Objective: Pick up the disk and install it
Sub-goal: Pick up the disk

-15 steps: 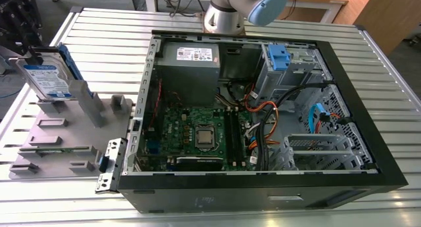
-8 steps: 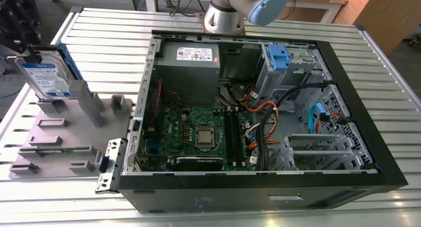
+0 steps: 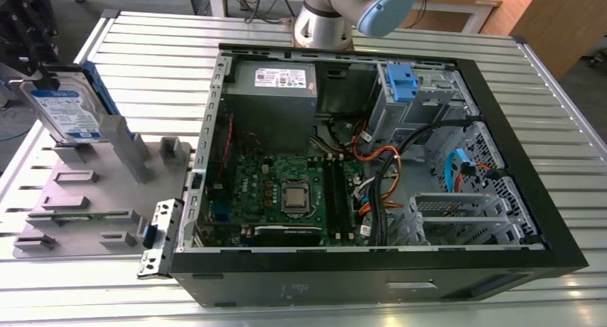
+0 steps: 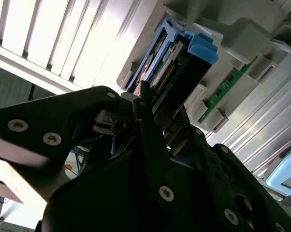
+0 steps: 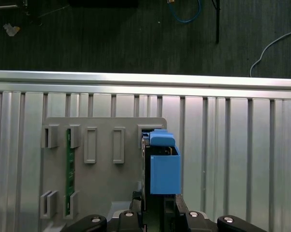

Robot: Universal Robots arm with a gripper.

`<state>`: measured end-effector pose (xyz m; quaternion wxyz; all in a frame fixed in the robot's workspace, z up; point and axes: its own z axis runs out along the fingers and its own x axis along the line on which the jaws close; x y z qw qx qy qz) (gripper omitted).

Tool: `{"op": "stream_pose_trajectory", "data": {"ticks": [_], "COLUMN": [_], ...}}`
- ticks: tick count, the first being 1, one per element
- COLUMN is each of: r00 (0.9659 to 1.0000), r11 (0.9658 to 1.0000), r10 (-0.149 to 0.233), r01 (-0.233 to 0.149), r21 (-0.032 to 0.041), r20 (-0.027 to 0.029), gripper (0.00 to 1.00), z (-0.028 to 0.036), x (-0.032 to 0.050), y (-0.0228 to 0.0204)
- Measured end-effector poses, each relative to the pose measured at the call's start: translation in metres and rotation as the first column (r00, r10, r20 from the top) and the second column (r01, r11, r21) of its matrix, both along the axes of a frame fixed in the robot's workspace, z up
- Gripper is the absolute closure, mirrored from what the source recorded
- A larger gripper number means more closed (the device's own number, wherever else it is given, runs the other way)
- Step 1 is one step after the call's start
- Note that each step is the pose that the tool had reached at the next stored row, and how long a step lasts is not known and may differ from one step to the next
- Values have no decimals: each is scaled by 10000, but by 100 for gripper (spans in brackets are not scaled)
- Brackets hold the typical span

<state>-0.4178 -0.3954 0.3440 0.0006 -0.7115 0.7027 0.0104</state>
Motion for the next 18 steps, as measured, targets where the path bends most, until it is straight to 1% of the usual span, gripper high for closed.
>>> {"op": "stream_pose_trajectory", "data": {"ticks": [5, 15, 18], "r00": [10000, 10000, 10000], "r11": [10000, 10000, 10000], "r10": [0, 0, 0], "r01": [0, 0, 0], "r21": [1, 0, 0], "r20": [2, -1, 0], "gripper": [65, 65, 65], "z": [48, 76, 94], "x": [0, -1, 0], "y": [0, 0, 0]}}
